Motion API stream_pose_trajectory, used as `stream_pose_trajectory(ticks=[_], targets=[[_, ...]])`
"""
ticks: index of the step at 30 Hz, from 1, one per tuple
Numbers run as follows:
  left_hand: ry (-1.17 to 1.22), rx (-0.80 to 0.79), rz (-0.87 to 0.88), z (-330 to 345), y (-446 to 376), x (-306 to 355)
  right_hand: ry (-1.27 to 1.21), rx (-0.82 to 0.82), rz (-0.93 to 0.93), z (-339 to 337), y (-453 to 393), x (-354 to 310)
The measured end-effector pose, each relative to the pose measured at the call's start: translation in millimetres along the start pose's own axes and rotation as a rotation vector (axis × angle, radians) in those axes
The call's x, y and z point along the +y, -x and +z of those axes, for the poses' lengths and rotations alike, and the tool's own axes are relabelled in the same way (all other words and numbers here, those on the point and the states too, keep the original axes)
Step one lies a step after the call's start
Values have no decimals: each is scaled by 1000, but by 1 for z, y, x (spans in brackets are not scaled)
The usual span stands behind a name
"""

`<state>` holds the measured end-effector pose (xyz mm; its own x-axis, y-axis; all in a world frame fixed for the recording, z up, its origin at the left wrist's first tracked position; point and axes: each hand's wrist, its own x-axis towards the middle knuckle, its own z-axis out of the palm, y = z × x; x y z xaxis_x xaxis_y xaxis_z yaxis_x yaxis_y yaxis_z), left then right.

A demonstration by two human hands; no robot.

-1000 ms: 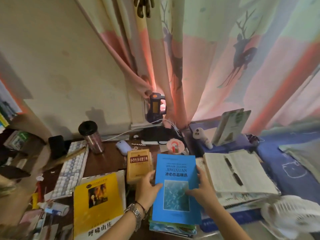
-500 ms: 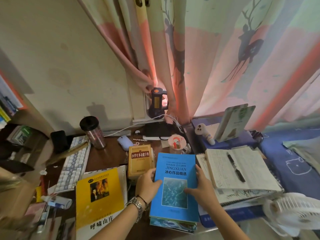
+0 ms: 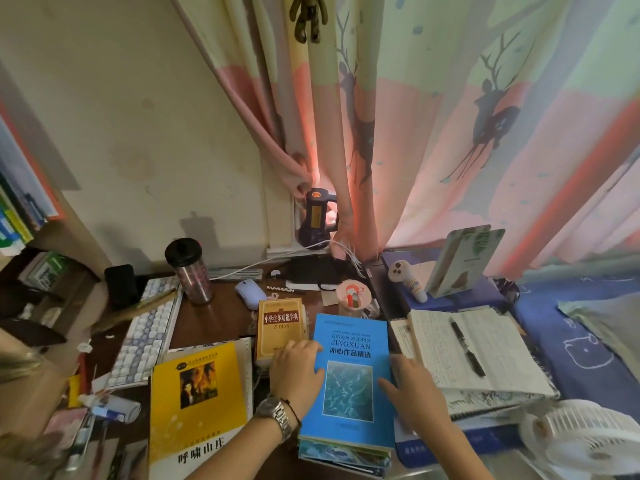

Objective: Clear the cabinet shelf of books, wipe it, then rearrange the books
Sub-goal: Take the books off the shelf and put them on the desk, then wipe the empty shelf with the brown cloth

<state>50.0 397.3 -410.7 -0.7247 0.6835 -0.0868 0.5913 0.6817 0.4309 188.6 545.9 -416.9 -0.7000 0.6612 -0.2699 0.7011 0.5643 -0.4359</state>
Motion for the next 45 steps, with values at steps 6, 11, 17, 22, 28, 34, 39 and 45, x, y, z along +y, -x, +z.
stream_pose_trajectory(ticks=[6,11,17,22,28,34,39,45], targets=[[18,10,201,-5,5,36,20,136,45,-38,36,16],[109,29,346,-13,4,87,-72,305,136,-84,76,44],[261,9,484,-20,19,146,-228,479,234,-119,121,72],[405,-97,576,16,46,189,-355,625,258,-127,157,116],[522,-232,652,95,87,260,-500,777,308,-112,191,221],[666,-377,638,204,125,335,-603,809,371,-90,215,348],[632,-548,569,274,146,374,-631,767,488,-76,247,425],[592,-594,542,315,139,415,-673,806,533,-77,252,478]])
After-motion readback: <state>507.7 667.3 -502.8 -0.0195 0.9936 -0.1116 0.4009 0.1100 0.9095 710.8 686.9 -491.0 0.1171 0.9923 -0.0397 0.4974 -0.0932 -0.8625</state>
